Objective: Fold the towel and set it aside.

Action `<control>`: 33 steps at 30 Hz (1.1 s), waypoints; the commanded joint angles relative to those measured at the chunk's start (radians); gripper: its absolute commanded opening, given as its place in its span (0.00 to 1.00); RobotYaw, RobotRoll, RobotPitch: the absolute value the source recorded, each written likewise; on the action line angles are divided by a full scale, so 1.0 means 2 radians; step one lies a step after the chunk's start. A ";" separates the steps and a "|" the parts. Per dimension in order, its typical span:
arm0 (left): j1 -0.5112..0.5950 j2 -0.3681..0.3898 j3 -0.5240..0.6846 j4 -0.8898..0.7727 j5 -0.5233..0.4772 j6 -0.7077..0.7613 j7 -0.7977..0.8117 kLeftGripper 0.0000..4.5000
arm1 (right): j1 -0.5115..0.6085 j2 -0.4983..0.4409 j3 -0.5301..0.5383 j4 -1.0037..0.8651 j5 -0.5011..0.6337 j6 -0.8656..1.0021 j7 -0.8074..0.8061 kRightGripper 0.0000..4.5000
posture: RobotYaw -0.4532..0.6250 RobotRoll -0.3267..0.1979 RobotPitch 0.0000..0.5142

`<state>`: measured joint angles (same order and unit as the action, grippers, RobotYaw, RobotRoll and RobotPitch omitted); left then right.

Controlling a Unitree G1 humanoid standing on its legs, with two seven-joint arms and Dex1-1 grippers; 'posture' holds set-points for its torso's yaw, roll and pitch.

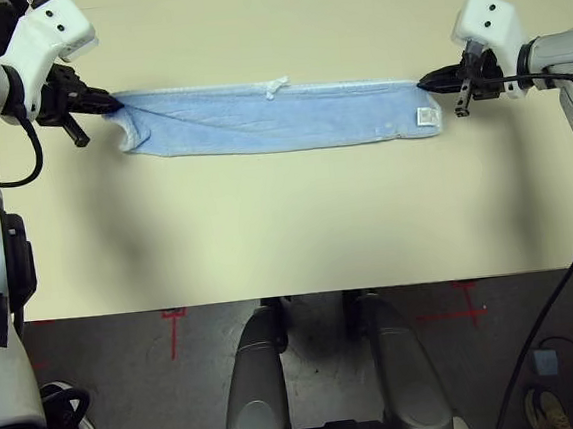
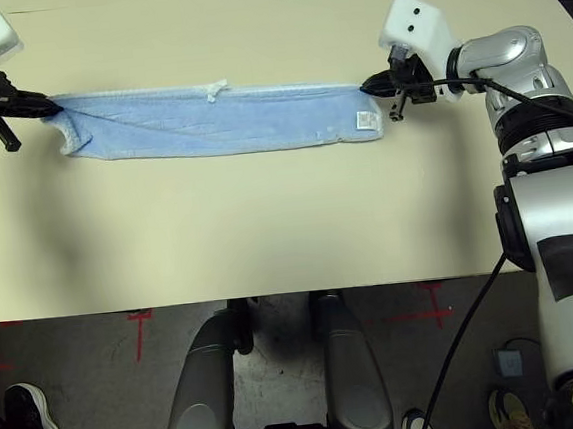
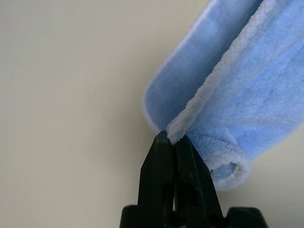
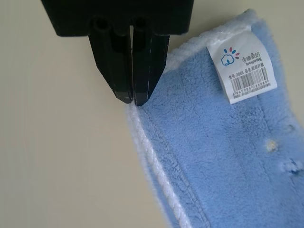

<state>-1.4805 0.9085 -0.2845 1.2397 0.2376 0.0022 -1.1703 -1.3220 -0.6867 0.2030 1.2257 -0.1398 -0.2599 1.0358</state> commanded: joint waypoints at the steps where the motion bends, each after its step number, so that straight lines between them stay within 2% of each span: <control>1: -0.001 0.004 0.006 0.018 0.016 -0.005 0.017 0.00 | 0.002 -0.002 0.000 0.017 -0.022 -0.006 -0.033 0.00 | 0.42 0.62 0.68; 9: 0.007 -0.002 0.005 0.021 0.026 -0.013 0.015 0.00 | 0.009 0.006 -0.001 0.026 -0.046 -0.019 -0.064 0.00 | 0.42 0.62 0.69; 11: 0.009 -0.002 0.005 0.022 0.029 -0.015 0.016 0.11 | 0.012 0.008 -0.002 0.027 -0.048 -0.021 -0.067 0.00 | 0.42 0.62 0.69; 12: 0.010 -0.002 0.005 0.022 0.030 -0.017 0.012 0.15 | 0.013 0.008 -0.006 0.027 -0.046 -0.024 -0.068 0.06 | 0.41 0.62 0.69; 14: 0.010 0.001 0.010 0.021 0.028 -0.016 0.009 0.31 | 0.015 0.008 -0.020 0.027 -0.031 -0.031 -0.054 0.18 | 0.41 0.62 0.69; 22: -0.006 0.022 0.039 0.015 0.026 -0.033 0.084 0.99 | 0.010 0.002 -0.091 0.025 0.023 -0.028 -0.038 0.84 | 0.41 0.62 0.68; 24: -0.011 0.026 0.045 0.010 0.024 -0.034 0.093 1.00 | 0.008 0.004 -0.125 0.023 0.055 -0.020 -0.030 0.99 | 0.41 0.62 0.68; 26: -0.015 0.022 0.067 0.004 -0.001 -0.019 0.063 1.00 | 0.004 0.010 -0.165 0.021 0.097 0.014 -0.009 0.99 | 0.41 0.62 0.68; 27: -0.014 0.017 0.086 -0.004 -0.027 -0.003 0.017 1.00 | 0.003 0.014 -0.184 0.018 0.120 0.043 0.011 0.99 | 0.41 0.62 0.68; 30: -0.003 0.000 0.139 -0.039 -0.104 0.099 -0.102 1.00 | 0.007 0.022 -0.220 0.004 0.169 0.144 0.070 0.99 | 0.41 0.62 0.68; 33: 0.070 -0.009 0.166 -0.128 -0.160 0.149 -0.159 1.00 | 0.031 0.032 -0.240 -0.032 0.210 0.245 0.092 0.99 | 0.41 0.62 0.68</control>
<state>-1.4024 0.8940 0.0237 1.0495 -0.0228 0.2437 -1.4228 -1.2950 -0.6142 -0.2513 1.1973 0.2332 0.1295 1.1957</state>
